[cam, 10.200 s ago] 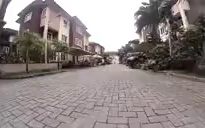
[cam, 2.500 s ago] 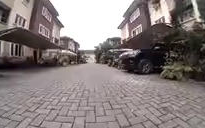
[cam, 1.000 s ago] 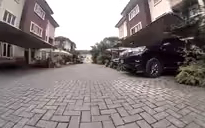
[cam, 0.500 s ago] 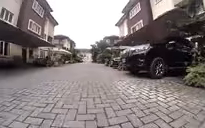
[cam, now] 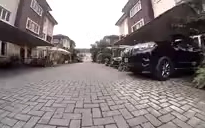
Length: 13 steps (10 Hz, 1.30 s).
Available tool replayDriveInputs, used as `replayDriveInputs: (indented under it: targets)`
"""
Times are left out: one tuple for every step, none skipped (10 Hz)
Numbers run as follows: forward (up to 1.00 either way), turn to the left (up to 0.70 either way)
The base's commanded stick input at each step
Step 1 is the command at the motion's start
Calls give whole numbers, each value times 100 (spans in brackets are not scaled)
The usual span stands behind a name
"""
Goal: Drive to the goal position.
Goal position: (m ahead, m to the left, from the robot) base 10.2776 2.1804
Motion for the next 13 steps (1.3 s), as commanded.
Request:
replayDriveInputs:
  targets:
    - [70,0]
    - [70,0]
    - [70,0]
    - [70,0]
    - [70,0]
    - [70,0]
    - [70,0]
    - [70,0]
    - [70,0]
    - [70,0]
    - [70,0]
    - [70,0]
    - [70,0]
